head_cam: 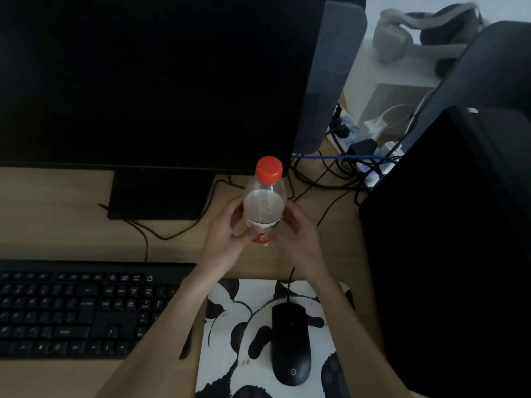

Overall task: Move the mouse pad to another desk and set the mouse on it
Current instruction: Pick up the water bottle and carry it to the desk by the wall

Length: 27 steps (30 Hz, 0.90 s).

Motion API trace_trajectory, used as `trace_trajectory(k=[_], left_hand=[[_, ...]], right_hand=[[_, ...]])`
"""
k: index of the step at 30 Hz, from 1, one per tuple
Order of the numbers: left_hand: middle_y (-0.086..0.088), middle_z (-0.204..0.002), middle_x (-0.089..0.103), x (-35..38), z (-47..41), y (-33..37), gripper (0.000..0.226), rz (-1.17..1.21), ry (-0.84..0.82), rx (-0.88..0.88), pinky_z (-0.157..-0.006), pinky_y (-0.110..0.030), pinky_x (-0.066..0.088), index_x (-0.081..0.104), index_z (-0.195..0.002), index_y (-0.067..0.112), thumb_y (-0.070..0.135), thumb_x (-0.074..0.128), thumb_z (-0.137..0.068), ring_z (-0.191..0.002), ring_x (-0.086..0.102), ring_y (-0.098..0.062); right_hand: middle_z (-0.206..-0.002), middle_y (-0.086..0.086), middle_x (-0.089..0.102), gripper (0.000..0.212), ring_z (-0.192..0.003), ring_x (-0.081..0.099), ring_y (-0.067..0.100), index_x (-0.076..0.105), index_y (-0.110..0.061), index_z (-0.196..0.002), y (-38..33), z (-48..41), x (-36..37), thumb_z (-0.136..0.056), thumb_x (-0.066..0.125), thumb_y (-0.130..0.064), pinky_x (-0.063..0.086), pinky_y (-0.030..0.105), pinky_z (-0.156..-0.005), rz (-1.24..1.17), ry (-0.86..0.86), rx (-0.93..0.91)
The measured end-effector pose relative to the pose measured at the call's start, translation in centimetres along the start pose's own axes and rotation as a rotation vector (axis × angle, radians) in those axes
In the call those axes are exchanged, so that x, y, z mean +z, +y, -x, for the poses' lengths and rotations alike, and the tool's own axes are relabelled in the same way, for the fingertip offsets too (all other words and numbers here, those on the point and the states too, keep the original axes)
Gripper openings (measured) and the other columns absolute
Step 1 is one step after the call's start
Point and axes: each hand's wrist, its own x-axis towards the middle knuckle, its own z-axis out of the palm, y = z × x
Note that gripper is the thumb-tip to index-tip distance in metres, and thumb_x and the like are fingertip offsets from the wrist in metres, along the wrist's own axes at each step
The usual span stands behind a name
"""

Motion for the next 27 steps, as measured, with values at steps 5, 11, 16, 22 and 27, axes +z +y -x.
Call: trace_trajectory(k=[5, 11, 16, 22, 27], left_hand=[[0.008, -0.111, 0.059, -0.9, 0.4, 2.1, 0.049, 0.031, 0.035, 0.043, -0.088, -0.011, 0.044, 0.051, -0.115, 0.019, 0.01, 0.07, -0.071, -0.11, 0.056, -0.005], [0.007, -0.113, 0.061, -4.3, 3.9, 6.8, 0.05, 0.008, 0.081, 0.122, -0.089, -0.012, 0.044, 0.051, -0.114, 0.028, 0.026, 0.069, -0.068, -0.108, 0.057, 0.0], [0.005, -0.116, 0.063, -9.4, 8.8, 10.7, 0.051, -0.02, 0.193, 0.141, -0.089, -0.015, 0.046, 0.052, -0.119, 0.02, 0.016, 0.069, -0.072, -0.108, 0.058, -0.003], [0.015, -0.104, 0.066, -17.8, 16.5, 14.2, 0.042, -0.119, 0.418, 0.164, -0.081, -0.016, 0.049, 0.056, -0.108, 0.034, 0.025, 0.07, -0.069, -0.097, 0.062, 0.001], [0.004, -0.107, 0.066, -26.0, 23.2, 17.0, 0.043, -0.107, 0.56, 0.173, -0.081, -0.016, 0.049, 0.056, -0.11, 0.022, 0.006, 0.069, -0.072, -0.099, 0.063, -0.001]], right_hand=[[-0.112, -0.006, 0.064, 0.055, -0.105, 0.059, 0.005, 0.055, -0.027, -0.115, -2.4, 0.2, -0.3, -0.067, 0.075, -0.008, 0.047, 0.019, -0.088, -0.012, 0.008, -0.074], [-0.101, -0.017, 0.065, 0.056, -0.099, 0.06, -0.003, 0.054, -0.041, -0.105, -8.4, 2.4, 0.7, -0.064, 0.077, -0.012, 0.046, 0.011, -0.081, 0.06, -0.05, -0.186], [-0.105, -0.018, 0.062, 0.057, -0.1, 0.058, -0.005, 0.053, -0.028, -0.117, -14.0, 5.8, 4.3, -0.067, 0.076, -0.017, 0.046, 0.011, -0.083, 0.062, -0.174, -0.277], [-0.106, -0.016, 0.066, 0.055, -0.098, 0.06, -0.003, 0.056, -0.029, -0.114, -20.2, 10.3, 11.8, -0.065, 0.077, -0.017, 0.047, 0.012, -0.08, -0.009, -0.349, -0.368], [-0.1, -0.031, 0.064, 0.052, -0.099, 0.057, -0.009, 0.054, -0.047, -0.107, -25.7, 14.0, 20.1, -0.063, 0.076, -0.032, 0.043, 0.003, -0.076, -0.032, -0.498, -0.449]])
